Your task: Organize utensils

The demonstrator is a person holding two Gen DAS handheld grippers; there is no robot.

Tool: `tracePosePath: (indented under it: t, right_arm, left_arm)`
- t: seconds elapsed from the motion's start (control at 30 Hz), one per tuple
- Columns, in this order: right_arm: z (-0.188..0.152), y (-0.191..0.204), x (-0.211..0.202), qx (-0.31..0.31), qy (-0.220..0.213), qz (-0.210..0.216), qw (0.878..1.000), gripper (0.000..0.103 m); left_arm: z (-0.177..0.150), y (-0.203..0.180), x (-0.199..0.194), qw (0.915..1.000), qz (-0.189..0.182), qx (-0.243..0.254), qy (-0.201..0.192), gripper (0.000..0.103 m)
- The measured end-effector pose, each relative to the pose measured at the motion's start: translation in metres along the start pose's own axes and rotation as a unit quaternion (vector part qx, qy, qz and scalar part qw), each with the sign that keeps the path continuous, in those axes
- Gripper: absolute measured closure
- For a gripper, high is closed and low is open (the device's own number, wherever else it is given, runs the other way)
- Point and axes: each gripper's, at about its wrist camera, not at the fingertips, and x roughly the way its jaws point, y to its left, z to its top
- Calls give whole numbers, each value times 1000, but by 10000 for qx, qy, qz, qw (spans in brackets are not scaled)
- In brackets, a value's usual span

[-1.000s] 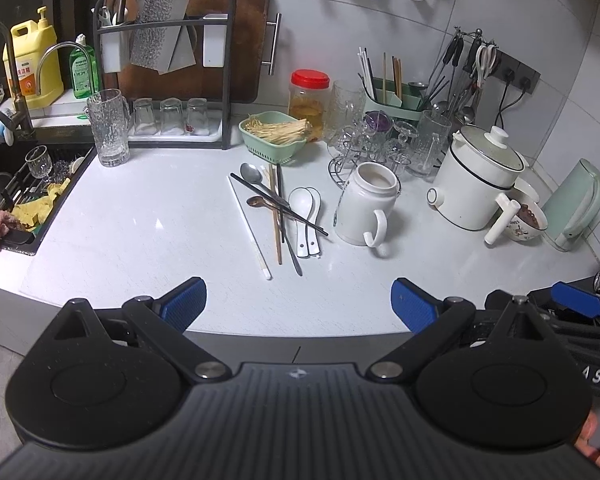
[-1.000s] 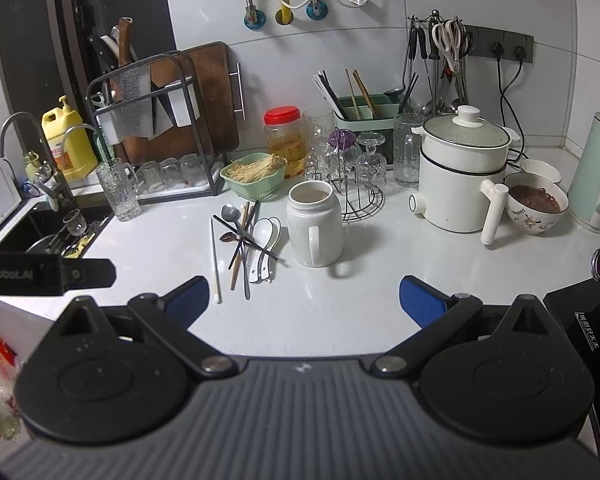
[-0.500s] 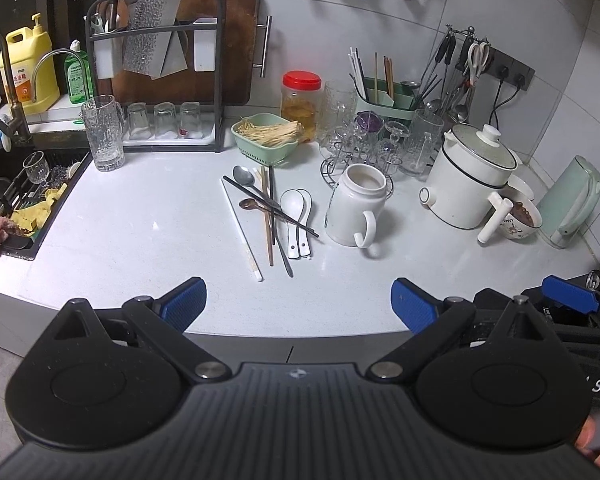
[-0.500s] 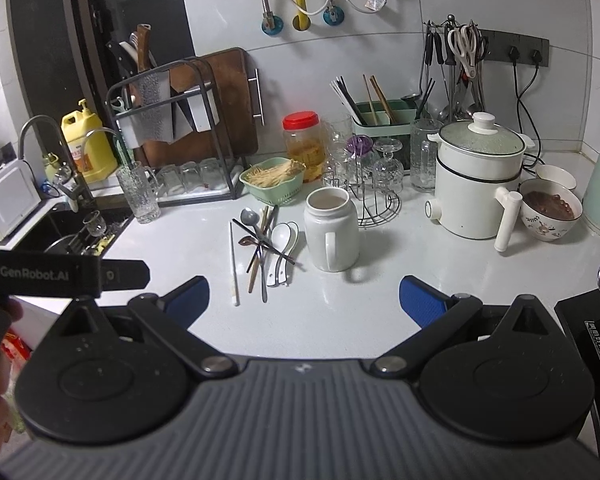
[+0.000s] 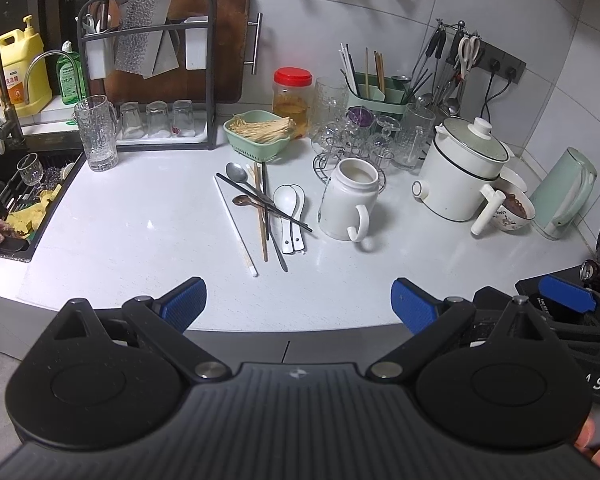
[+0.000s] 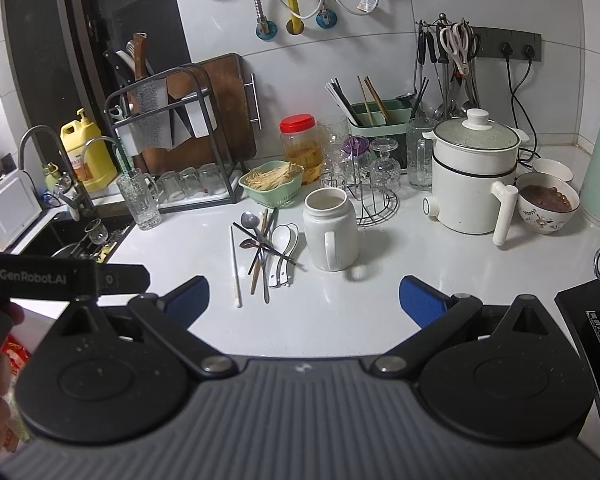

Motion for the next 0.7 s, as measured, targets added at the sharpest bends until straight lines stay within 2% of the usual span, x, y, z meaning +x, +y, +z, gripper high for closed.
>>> tracePosePath:
  t: [0.7]
  right_arm:
    - [-12,-2,-5,-7,-138,18,9999,1]
  left_arm:
    - [-8,-3,6,9996,-97,238,74,3]
